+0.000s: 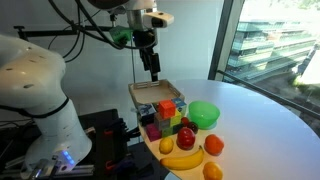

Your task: Put the orange block in the box

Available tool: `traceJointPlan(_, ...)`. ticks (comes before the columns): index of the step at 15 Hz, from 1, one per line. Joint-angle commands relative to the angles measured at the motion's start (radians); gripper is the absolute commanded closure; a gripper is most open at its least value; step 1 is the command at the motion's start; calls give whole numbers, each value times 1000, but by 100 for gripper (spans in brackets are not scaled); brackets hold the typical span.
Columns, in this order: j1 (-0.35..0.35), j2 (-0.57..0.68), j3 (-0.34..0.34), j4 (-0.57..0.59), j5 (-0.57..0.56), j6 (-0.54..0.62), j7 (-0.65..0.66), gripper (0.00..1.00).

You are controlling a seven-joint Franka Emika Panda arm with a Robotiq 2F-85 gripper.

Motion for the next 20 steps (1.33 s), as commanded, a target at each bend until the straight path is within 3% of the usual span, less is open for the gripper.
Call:
traceJointPlan(1, -18, 106, -7, 2, 5, 76, -17, 0)
traceJointPlan(7, -20, 265, 0, 28, 17, 140, -6, 0)
traceJointPlan(20, -23, 298, 7, 28, 9, 160, -6, 0)
